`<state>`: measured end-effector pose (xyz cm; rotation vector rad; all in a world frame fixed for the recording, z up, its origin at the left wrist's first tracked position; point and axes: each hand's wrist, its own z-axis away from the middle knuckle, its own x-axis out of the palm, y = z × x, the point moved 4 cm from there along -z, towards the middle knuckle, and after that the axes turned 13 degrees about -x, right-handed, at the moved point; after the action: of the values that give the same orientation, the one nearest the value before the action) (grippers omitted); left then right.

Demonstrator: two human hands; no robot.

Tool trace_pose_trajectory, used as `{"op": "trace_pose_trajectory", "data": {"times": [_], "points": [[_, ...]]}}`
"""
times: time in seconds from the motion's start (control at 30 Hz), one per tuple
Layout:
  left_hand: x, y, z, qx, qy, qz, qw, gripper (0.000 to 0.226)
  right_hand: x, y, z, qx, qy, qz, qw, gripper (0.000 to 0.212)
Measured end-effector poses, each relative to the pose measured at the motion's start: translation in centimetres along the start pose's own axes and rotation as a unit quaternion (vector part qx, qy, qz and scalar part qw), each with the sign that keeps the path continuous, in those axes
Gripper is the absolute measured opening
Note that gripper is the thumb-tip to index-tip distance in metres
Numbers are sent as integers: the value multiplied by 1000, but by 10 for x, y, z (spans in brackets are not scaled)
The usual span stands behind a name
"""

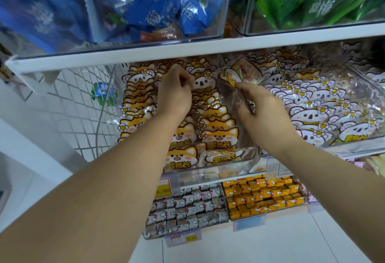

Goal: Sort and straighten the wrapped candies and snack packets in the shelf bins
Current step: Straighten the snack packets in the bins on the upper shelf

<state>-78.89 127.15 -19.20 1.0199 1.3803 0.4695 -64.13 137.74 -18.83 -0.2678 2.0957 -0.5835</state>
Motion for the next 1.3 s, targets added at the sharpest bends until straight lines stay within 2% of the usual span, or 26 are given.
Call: {"op": "trace_pose_trajectory", "data": {"times": [0.07, 0.17, 0.3, 0.37, 0.43, 0.5, 0.57, 0.67, 0.73, 0.8, 0.9, 1.03, 1.17, 1.3], "points": [[-9, 5, 4, -16, 32, 51, 998, 3, 1, 0, 0, 2, 5, -3, 1000, 37], [-25, 5, 12, -39, 118, 169, 978, 15, 3, 3, 0, 5, 3, 7, 1000, 37], [-45, -7, 27, -106, 178, 331, 921, 4, 2, 0, 1, -11, 0, 32, 999, 40], [-53, -12, 39, -167, 186, 420, 872, 9, 1, -3, 2, -24, -10, 44, 999, 42], [-59, -16, 51, -220, 188, 474, 832, 10, 0, -5, 3, -50, -7, 53, 997, 42], [-62, -21, 59, -258, 184, 493, 810, 8, 0, -8, 3, -87, -1, 54, 995, 37], [-65, -28, 64, -266, 178, 458, 829, 30, 1, -12, 4, -137, -11, 60, 989, 30], [-71, -26, 70, -230, 181, 302, 907, 60, -1, -16, 5, -168, -6, 66, 984, 26], [-71, -14, 78, -192, 164, 212, 944, 63, -4, -18, 5, -160, 18, 51, 986, 23], [-68, -3, 87, -137, 153, 150, 967, 62, -9, -24, 6, -141, 53, 20, 988, 19], [-63, -2, 95, -115, 138, 107, 978, 63, -14, -38, 5, -138, 100, -6, 985, 20], [-61, -10, 97, -171, 109, 124, 971, 66, -15, -51, 5, -125, 126, -56, 982, 20], [-58, -14, 92, -191, 35, 162, 967, 50, -12, -52, 6, -72, 146, -120, 979, 18], [-57, -9, 91, -166, -24, 18, 986, 55, -11, -54, 4, -53, 147, -155, 976, 18]]}}
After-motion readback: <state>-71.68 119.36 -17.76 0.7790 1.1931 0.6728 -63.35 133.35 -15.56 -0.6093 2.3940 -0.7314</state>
